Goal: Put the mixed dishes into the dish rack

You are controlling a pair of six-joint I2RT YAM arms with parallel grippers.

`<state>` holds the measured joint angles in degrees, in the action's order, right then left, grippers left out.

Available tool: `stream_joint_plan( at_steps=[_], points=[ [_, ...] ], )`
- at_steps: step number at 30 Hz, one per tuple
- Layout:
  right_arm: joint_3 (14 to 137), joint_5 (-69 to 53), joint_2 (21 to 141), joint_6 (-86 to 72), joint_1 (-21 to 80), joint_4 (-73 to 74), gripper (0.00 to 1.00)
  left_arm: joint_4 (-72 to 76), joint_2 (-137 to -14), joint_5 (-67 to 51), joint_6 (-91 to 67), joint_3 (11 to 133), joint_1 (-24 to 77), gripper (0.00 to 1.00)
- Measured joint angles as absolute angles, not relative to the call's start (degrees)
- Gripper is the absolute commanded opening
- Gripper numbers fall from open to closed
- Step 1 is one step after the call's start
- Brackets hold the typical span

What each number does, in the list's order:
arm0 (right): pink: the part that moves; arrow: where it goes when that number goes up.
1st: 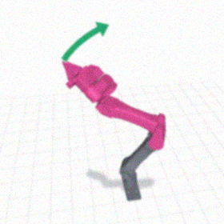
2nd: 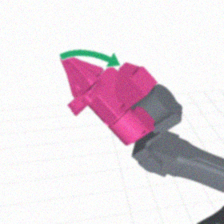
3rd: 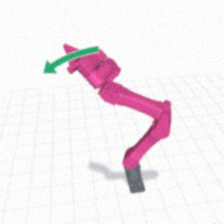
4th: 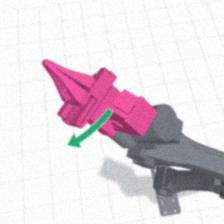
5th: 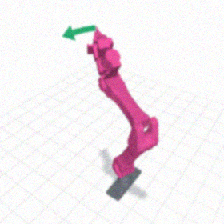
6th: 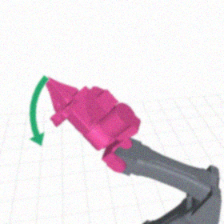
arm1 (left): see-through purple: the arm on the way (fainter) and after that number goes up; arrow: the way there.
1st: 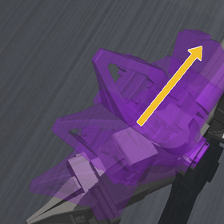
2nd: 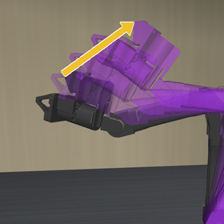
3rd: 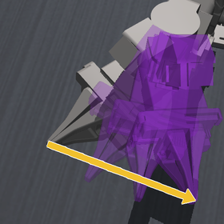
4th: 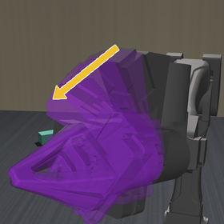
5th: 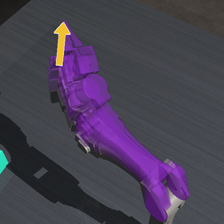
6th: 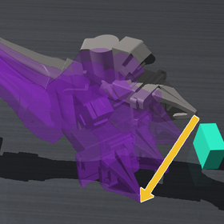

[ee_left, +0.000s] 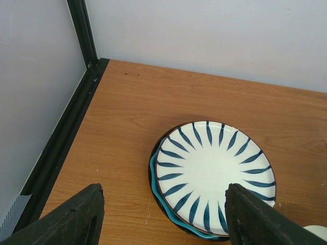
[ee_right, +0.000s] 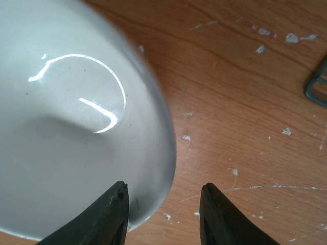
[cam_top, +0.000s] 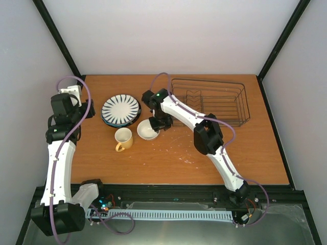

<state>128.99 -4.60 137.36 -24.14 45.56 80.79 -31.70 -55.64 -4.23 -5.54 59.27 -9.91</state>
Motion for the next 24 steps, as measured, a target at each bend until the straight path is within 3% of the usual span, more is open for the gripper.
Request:
stream_joint_plan(
  at_steps=[11,16,24],
  points=[
    [131.0,-4.0,139.6,-24.8,44.9,79.6,0.25,-31.3,-55.6,-3.8,-5.3,58.1,-9.8,0.65],
    [131.2,-5.1,140.2,-24.8,44.8,79.0,0.04,-31.3,-55.6,-3.5,-5.0,57.9,-9.8,0.65],
    [132.4,-6.4,140.4,-24.9,44.4,78.6,0.03,-31.3,-55.8,-7.5,-4.8,57.9,-9.6,0.66]
  ],
)
